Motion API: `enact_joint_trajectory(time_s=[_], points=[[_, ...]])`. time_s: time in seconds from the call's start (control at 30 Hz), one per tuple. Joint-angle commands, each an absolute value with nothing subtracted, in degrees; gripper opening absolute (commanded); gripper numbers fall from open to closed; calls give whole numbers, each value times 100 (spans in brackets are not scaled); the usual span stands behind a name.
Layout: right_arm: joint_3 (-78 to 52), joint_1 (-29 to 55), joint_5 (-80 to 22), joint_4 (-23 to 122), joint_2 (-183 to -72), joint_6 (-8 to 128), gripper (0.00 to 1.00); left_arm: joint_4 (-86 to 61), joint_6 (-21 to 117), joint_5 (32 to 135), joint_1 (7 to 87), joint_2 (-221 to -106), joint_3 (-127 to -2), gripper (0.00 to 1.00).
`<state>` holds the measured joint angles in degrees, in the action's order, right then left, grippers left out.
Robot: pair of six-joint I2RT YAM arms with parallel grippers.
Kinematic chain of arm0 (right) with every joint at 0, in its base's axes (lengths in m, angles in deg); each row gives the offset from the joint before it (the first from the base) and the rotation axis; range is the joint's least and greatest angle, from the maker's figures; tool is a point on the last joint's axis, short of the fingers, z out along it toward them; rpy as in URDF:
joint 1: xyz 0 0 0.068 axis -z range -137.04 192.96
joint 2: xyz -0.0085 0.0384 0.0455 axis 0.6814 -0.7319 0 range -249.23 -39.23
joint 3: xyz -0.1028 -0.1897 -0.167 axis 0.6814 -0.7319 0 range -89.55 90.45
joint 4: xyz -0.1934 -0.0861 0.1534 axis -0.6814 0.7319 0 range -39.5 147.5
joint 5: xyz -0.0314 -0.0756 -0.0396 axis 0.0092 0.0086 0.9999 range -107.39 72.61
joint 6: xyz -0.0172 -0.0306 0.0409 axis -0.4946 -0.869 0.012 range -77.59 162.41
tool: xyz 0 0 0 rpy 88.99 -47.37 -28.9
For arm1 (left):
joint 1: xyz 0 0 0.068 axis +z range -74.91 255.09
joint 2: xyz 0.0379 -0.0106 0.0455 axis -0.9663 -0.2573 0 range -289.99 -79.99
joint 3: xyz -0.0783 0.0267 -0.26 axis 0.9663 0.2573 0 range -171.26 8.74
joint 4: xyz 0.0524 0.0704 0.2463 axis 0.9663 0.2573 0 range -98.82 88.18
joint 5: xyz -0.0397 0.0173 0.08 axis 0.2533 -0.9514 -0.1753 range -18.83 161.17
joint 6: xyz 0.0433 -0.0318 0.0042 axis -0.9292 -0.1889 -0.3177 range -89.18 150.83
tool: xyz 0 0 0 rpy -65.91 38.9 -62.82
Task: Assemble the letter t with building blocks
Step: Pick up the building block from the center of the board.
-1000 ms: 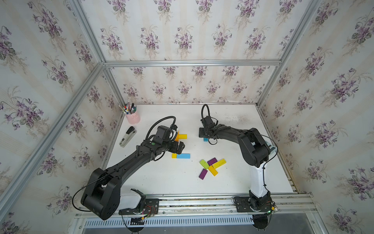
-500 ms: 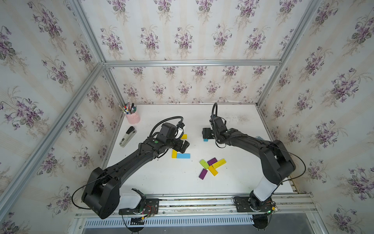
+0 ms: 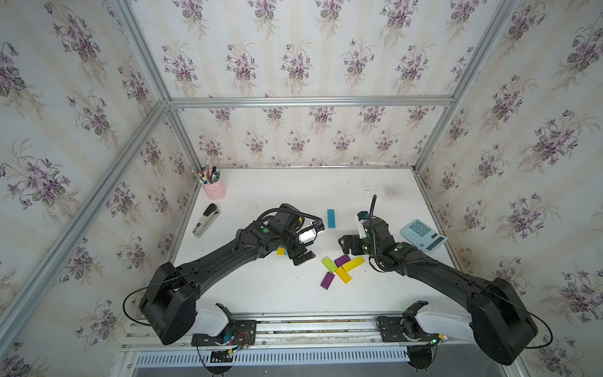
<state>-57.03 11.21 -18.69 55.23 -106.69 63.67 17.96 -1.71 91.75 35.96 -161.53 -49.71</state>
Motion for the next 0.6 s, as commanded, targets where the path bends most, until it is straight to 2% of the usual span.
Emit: enact_joint_trajectory(time_s=[0.0, 0.07, 0.17, 0.3, 0.57], points=[[-5815, 1123, -1812, 5654, -10322, 6576, 96, 1660, -683, 9839, 3589, -16241, -4812, 96], [-5856, 1123, -1686, 5893, -10098, 6742, 96, 1429, -1055, 10070, 3504, -16318, -4666, 93], [-5984, 1123, -1647, 6058, -9756, 6886, 96, 1260, -1400, 9818, 3334, -16625, -4743, 89], [-6300, 1123, -1641, 6133, -9334, 7139, 97, 1235, -1927, 9510, 3224, -17157, -5024, 74], [-6787, 1123, -1745, 6191, -8647, 7372, 100, 1355, -2981, 9209, 3151, -17827, -5499, 73]])
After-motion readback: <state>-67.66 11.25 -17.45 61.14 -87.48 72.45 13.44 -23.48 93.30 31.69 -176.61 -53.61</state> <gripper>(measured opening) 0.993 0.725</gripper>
